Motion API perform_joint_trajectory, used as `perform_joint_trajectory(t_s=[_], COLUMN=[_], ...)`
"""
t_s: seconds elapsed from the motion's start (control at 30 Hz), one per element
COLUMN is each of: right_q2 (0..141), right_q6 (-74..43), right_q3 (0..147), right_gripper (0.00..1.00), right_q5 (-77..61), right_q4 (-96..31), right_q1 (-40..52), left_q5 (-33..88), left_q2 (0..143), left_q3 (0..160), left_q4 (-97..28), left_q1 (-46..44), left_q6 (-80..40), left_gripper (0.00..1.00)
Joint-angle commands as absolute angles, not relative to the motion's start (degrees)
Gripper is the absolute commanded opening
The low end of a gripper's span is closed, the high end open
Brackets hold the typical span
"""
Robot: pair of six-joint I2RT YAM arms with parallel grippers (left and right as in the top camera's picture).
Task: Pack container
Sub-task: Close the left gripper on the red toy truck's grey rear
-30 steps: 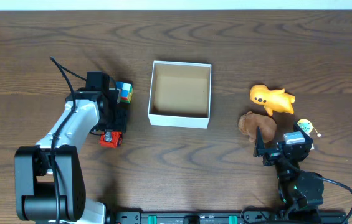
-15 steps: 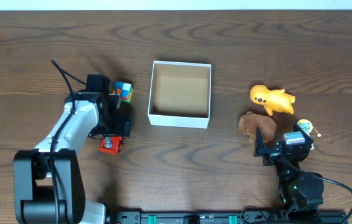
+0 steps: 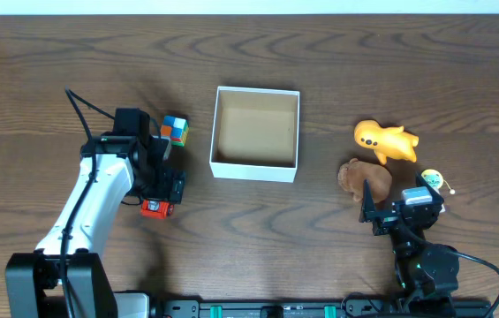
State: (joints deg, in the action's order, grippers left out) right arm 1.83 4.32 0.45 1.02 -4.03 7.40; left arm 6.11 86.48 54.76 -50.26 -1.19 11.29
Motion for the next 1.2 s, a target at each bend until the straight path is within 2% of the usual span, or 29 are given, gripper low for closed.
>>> perform_joint_trajectory(t_s=[0.0, 0.2, 0.63, 0.73, 0.9, 1.17], right_q2=[1.7, 1.7, 1.7, 1.7, 1.7, 1.7], right_q6=[3.5, 3.5, 3.5, 3.5, 3.5, 3.5], right_q3=[0.3, 0.3, 0.3, 0.3, 0.3, 0.3], right_gripper=[0.99, 0.99, 0.99, 0.99, 0.99, 0.99], right_q5=[1.0, 1.1, 1.1, 1.1, 1.0, 1.1], right_q4=[-4.3, -4.3, -4.3, -4.3, -4.3, -4.3], right_q1=[7.1, 7.1, 7.1, 7.1, 7.1, 7.1], left_q5=[7.1, 7.2, 6.8, 6.8, 6.9, 6.9], left_q2=[86.2, 86.4, 89.7, 89.8, 89.8, 89.8], left_q3=[54.4, 54.4, 52.2, 52.2, 52.2, 51.5], left_q4=[-50.7, -50.3, -45.1, -45.4, -45.6, -46.1], left_q1=[-1.1, -1.1, -1.1, -1.1, -1.1, -1.1], left_q6=[16.5, 21.2, 18.9, 18.3, 18.3, 18.3], left_gripper=[0.98, 0.98, 1.0, 0.94, 0.74, 0.8])
